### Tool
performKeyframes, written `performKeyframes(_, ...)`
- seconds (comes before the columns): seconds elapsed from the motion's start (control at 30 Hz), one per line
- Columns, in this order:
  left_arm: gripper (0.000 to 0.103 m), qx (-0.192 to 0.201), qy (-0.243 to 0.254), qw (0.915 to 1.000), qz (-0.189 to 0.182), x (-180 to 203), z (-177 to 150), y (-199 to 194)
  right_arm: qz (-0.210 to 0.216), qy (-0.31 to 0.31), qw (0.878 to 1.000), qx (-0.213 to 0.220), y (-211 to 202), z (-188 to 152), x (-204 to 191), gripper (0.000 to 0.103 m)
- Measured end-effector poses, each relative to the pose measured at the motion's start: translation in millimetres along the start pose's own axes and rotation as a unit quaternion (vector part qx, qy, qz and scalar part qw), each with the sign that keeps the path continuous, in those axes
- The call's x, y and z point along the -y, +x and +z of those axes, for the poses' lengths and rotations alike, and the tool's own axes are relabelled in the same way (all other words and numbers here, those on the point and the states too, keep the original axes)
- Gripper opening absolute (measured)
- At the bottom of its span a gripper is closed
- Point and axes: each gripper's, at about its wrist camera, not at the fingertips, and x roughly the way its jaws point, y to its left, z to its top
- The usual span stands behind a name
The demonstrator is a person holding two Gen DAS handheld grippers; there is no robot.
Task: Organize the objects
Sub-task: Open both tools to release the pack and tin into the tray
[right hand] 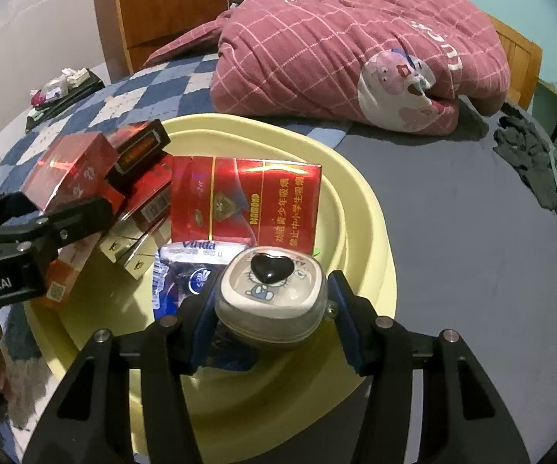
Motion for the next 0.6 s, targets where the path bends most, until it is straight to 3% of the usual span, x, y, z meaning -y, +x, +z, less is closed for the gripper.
performKeyframes(0.27,0.09,0.0,0.007,1.0,0.001,1,-1,-1,0.002,0.009,1.0,0.005,-2,0,0,0.056)
performKeyframes(0.33,0.098,0.0,0.01,0.9999,0.004,2,-3,-1,0.003,0.005,1.0,0.009,-3,-1,-2,0.058)
performKeyframes(0.4,0.1,-0.003,0.011,0.9999,0.0,2,-6,0,0.004,-0.004,1.0,0.017,-6,-1,-6,0.077)
performKeyframes(0.47,0.103,-0.005,0.013,0.9999,-0.001,2,-8,1,0.005,-0.01,1.0,0.029,-11,0,-8,0.089)
performKeyframes(0.6,0.103,-0.001,0.012,0.9999,0.01,-1,-7,-2,-0.002,-0.013,0.999,0.04,-18,1,-9,0.097)
